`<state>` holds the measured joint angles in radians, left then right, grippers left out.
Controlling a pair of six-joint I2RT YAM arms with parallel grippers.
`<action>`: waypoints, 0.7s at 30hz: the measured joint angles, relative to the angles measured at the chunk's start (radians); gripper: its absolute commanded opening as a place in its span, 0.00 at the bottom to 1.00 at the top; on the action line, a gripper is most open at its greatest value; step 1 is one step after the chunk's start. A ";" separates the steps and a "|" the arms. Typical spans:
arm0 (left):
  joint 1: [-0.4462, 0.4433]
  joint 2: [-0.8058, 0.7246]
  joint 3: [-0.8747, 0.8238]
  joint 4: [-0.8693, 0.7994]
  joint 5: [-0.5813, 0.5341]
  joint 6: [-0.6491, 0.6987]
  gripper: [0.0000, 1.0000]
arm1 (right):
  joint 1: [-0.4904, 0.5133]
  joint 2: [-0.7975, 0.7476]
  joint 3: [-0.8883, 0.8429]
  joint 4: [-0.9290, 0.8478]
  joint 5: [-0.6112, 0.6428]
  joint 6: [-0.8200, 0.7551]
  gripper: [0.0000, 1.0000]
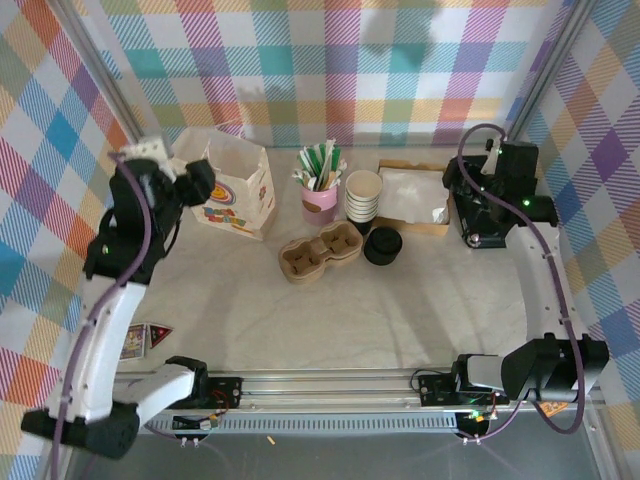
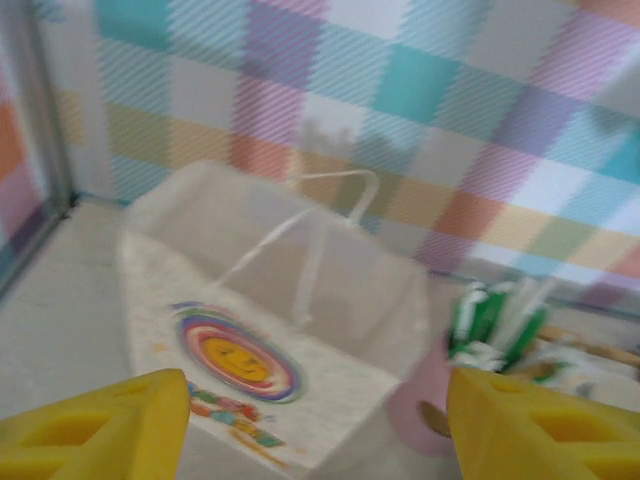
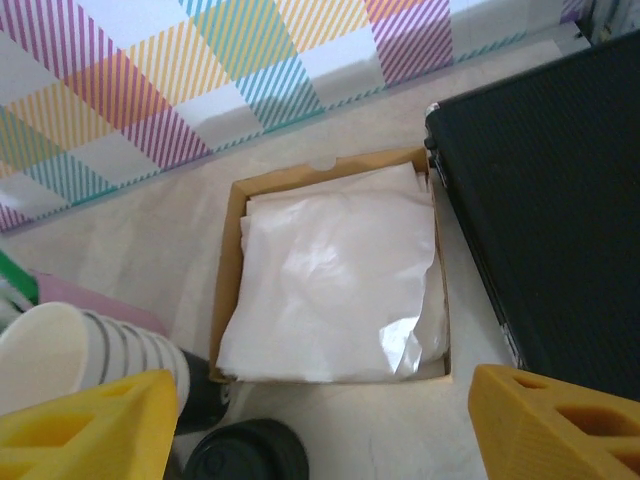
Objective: Pack the takeout coffee
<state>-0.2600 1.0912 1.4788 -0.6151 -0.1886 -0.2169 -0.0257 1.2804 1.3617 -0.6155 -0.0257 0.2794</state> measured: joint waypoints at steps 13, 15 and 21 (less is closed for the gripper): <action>-0.436 0.712 0.861 -0.480 -0.040 -0.122 0.52 | 0.045 -0.006 0.170 -0.533 -0.189 0.150 0.53; -0.460 0.818 0.958 -0.517 -0.018 -0.154 0.47 | 0.063 -0.014 0.170 -0.585 -0.204 0.162 0.53; -0.480 0.995 1.048 -0.569 0.054 -0.284 0.46 | 0.109 -0.041 0.166 -0.659 -0.242 0.198 0.52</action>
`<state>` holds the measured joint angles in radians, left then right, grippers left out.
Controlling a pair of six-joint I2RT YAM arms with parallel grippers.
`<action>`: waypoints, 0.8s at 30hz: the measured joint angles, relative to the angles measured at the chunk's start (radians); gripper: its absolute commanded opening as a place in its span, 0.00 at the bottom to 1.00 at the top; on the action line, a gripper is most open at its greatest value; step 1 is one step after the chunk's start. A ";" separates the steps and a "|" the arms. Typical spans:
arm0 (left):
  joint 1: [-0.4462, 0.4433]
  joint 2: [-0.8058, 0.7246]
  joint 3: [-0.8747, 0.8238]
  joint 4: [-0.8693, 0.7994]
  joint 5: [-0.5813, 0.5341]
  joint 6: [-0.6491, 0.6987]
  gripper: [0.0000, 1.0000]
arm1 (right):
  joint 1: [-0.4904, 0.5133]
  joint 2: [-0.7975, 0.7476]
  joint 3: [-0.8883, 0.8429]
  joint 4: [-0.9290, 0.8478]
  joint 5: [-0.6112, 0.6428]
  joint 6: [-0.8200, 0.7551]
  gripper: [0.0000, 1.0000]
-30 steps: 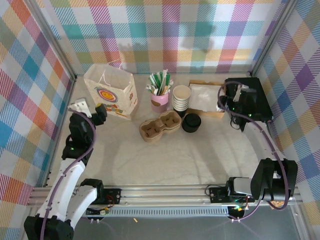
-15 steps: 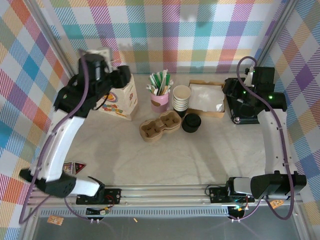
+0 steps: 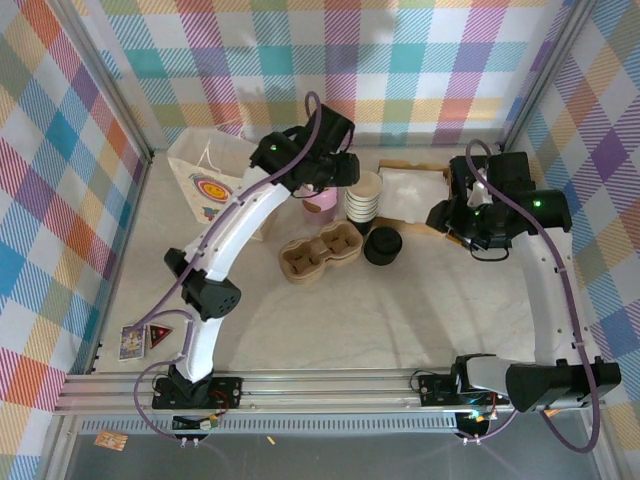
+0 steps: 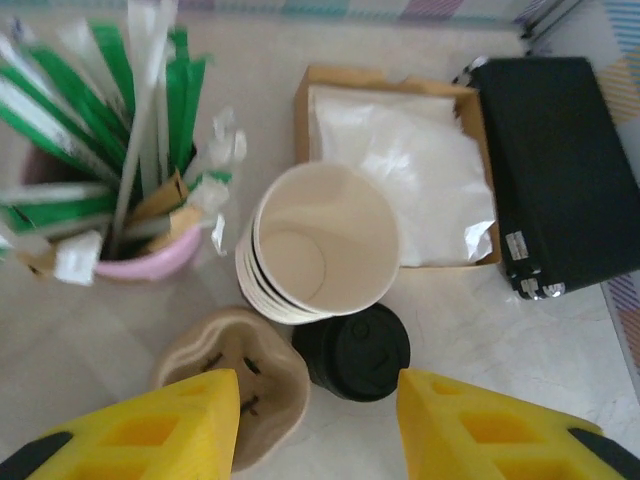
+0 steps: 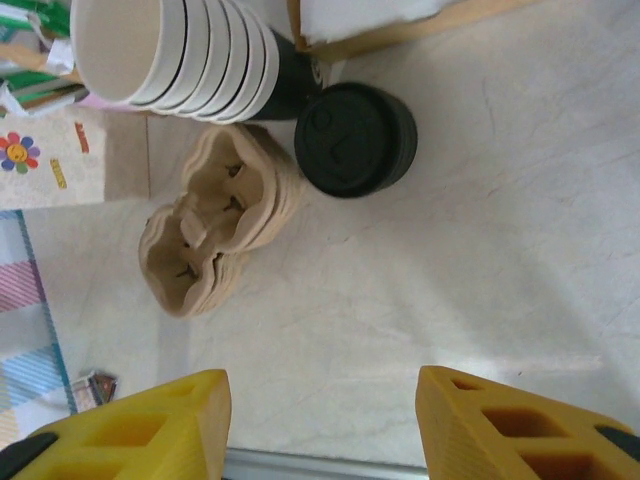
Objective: Pack the takeout coffee
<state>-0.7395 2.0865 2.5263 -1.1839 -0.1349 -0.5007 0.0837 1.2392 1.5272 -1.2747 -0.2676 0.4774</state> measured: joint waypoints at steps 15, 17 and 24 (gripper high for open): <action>0.000 0.058 0.008 -0.022 -0.008 -0.207 0.44 | 0.015 0.000 -0.013 0.010 -0.073 0.028 0.51; 0.000 0.068 0.011 -0.022 -0.007 -0.218 0.39 | 0.015 0.000 -0.021 0.021 -0.082 0.032 0.51; 0.000 0.118 0.011 -0.022 0.003 -0.246 0.39 | 0.015 0.000 -0.041 0.043 -0.105 0.039 0.52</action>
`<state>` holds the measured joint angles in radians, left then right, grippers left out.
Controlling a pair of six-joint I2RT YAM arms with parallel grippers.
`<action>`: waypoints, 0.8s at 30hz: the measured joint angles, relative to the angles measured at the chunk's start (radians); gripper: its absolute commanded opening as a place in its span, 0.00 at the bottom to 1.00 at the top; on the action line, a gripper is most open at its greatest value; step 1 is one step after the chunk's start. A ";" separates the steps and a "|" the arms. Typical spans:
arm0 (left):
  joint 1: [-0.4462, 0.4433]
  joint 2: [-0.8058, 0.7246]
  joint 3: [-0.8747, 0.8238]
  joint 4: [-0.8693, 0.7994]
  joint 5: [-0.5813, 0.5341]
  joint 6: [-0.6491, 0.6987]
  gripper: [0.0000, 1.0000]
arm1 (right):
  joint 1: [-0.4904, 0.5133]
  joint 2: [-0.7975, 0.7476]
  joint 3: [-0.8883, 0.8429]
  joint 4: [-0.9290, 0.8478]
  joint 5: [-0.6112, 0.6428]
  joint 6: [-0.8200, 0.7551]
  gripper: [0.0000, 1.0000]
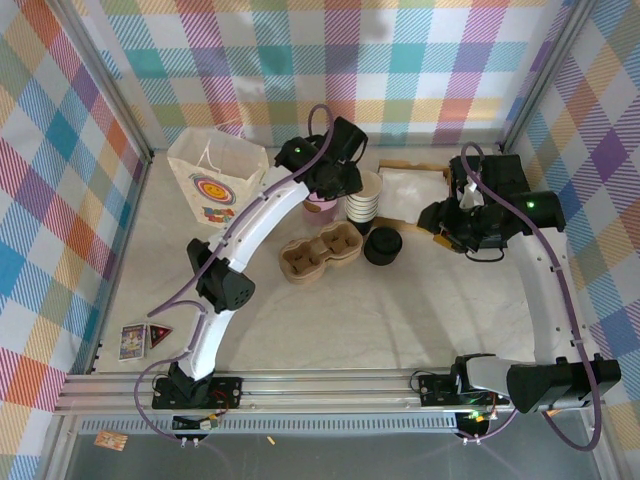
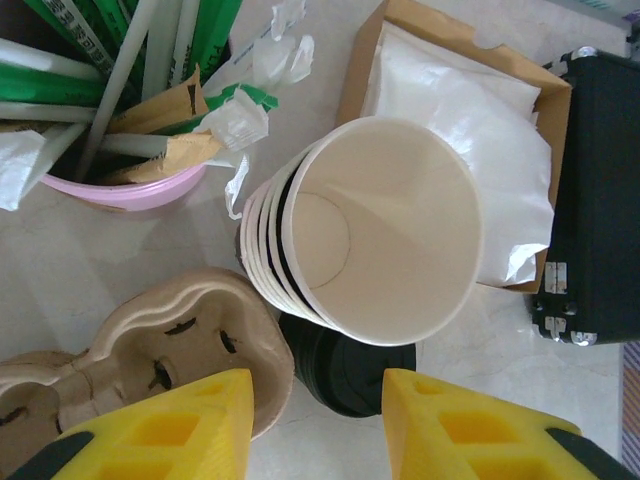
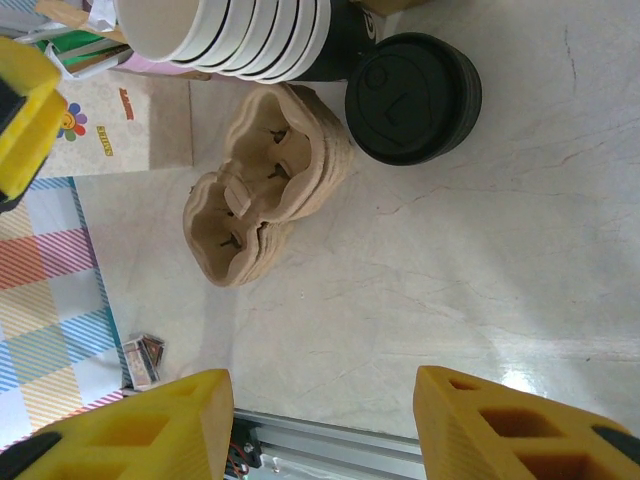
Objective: Pack the takeout coffee
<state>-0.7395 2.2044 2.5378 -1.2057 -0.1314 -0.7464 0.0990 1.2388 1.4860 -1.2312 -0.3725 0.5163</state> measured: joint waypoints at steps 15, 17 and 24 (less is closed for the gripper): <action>0.000 0.051 0.000 0.034 0.013 -0.024 0.36 | 0.000 0.000 -0.014 0.027 -0.007 0.000 0.54; 0.000 0.061 0.000 0.034 0.016 -0.024 0.35 | 0.000 0.000 -0.014 0.027 -0.007 0.000 0.54; 0.000 0.072 0.000 0.042 0.019 -0.027 0.31 | 0.000 0.000 -0.014 0.027 -0.006 0.000 0.54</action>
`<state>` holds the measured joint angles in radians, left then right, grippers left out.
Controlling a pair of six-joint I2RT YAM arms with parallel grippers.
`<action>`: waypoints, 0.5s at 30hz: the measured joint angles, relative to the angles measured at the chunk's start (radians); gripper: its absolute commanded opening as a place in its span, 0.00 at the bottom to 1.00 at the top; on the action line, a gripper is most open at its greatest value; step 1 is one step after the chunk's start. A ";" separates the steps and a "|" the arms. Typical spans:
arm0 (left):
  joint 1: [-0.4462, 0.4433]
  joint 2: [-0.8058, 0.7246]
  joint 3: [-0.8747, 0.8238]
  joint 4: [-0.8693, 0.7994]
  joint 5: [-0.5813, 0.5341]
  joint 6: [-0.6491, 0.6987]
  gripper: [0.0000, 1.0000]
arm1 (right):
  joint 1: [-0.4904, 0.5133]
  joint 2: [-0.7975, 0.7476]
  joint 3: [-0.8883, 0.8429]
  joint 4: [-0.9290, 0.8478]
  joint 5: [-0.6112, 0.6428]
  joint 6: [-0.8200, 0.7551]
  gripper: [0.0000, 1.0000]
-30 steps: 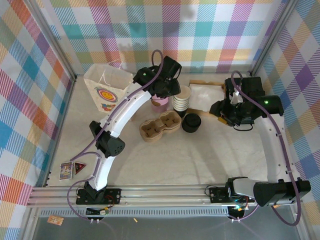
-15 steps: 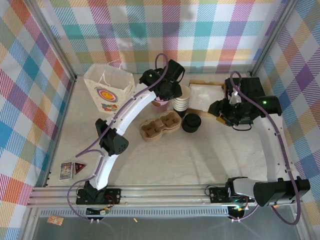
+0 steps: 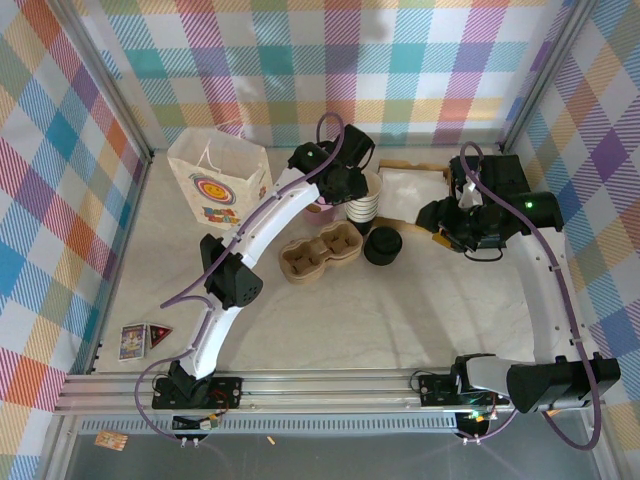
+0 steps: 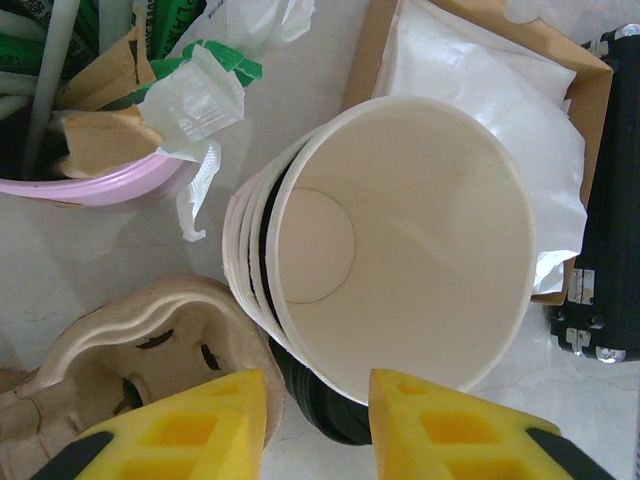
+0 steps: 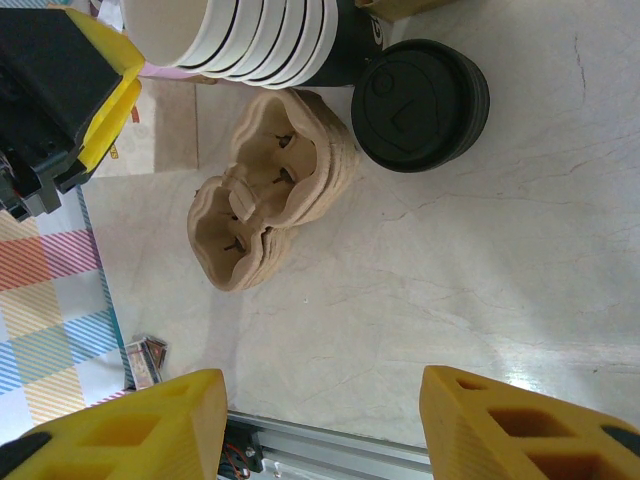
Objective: Pack the takeout coffee
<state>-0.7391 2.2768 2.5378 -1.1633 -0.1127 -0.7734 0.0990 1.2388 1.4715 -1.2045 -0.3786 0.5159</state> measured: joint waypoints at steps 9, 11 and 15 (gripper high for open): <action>0.010 0.000 0.000 0.014 0.007 0.000 0.29 | 0.000 0.000 0.000 0.000 0.003 0.000 0.54; 0.014 0.000 0.000 0.014 0.010 0.000 0.29 | 0.000 0.000 0.000 0.000 0.003 0.000 0.54; 0.021 0.000 0.000 0.014 0.016 0.000 0.30 | 0.000 0.000 0.000 0.000 0.003 0.000 0.54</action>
<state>-0.7177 2.2772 2.5378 -1.1488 -0.0971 -0.7738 0.0990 1.2388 1.4715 -1.2041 -0.3759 0.5159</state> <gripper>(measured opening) 0.297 0.542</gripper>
